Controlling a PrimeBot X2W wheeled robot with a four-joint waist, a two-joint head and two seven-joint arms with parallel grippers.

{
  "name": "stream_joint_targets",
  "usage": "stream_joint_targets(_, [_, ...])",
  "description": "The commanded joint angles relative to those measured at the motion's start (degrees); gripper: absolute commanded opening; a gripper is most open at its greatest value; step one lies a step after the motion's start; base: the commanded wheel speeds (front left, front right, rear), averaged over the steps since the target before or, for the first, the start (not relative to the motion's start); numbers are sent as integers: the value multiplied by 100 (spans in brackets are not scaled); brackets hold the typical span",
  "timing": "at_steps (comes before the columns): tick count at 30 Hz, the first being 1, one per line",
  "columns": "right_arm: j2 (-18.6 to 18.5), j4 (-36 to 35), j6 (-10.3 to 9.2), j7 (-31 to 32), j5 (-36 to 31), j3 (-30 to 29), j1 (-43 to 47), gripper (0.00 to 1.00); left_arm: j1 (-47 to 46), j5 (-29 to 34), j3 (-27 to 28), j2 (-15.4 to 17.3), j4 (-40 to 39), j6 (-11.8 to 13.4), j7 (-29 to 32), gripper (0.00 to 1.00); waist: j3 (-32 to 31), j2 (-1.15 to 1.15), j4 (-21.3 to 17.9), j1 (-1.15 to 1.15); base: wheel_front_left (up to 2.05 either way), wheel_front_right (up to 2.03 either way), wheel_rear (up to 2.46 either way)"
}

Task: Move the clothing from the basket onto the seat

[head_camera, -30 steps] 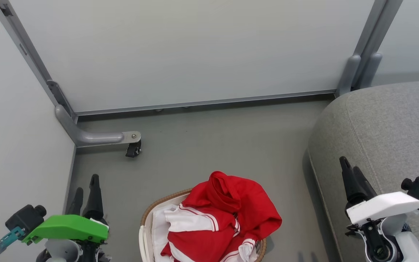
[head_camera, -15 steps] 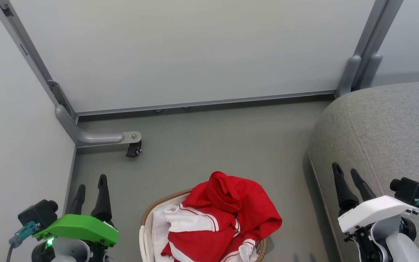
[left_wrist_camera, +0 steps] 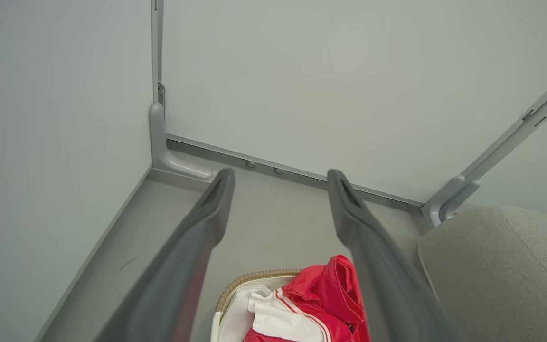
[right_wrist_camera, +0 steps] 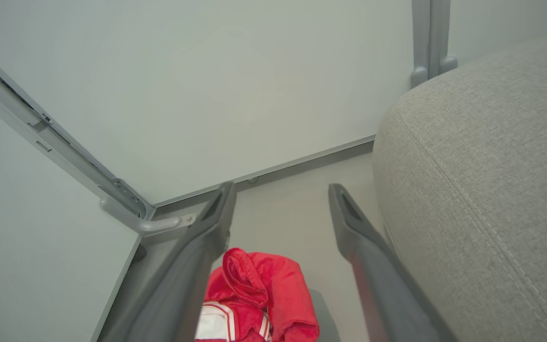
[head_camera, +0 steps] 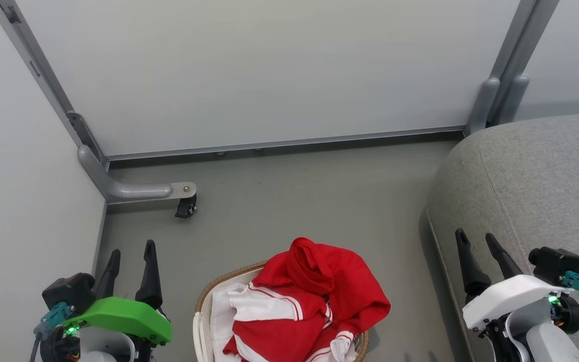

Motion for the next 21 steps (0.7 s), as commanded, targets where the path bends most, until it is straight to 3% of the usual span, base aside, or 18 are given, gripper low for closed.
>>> stream_joint_targets(1, [-14, -15, 1, -71, -195, -5, -118, 100, -34, 173, -7, 53, -61, 25, -67, 100, -4, 0, 0, 0, 0, 0, 0])
stream_joint_targets(21, [137, -28, 1, -349, -1363, -391, -26, 100, 75, 1052, 362, -206, -156, -174, -340, 100, -49, 0, -3, 0, 0, 0, 0])
